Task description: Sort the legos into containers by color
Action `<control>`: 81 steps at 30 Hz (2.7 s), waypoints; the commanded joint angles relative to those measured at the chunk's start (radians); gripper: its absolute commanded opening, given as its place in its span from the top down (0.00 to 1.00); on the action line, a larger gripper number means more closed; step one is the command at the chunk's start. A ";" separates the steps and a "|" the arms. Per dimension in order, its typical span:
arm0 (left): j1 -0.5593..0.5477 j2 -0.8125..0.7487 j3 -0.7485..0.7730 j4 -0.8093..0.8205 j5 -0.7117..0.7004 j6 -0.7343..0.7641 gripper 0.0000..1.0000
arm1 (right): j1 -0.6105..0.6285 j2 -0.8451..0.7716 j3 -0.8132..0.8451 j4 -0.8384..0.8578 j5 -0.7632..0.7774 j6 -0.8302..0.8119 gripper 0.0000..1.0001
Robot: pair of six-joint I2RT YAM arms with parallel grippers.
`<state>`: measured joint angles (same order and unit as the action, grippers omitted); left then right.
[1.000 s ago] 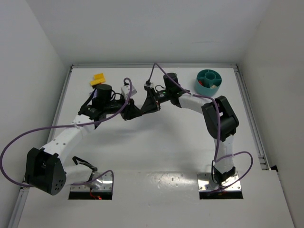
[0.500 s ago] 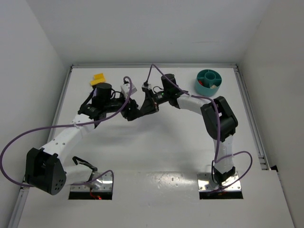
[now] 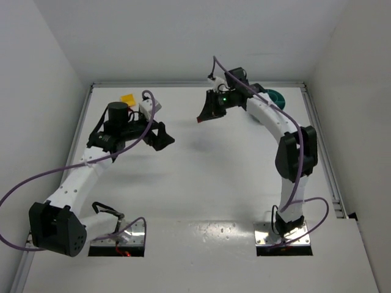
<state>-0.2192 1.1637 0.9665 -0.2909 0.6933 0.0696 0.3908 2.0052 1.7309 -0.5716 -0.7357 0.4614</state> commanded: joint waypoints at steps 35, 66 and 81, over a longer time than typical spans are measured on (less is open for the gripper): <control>0.060 0.169 0.164 -0.077 -0.501 -0.098 0.00 | -0.343 0.185 0.341 -0.209 0.881 -0.408 0.98; 0.219 0.767 0.619 -0.151 -0.696 -0.157 0.56 | -0.320 -0.026 0.225 -0.228 0.661 -0.379 0.56; 0.198 0.972 0.807 -0.128 -0.937 -0.251 0.35 | -0.320 -0.008 0.225 -0.218 0.633 -0.379 0.56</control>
<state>-0.0143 2.1094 1.7267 -0.4335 -0.1925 -0.1520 0.0681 1.9965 1.9575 -0.8154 -0.0849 0.0757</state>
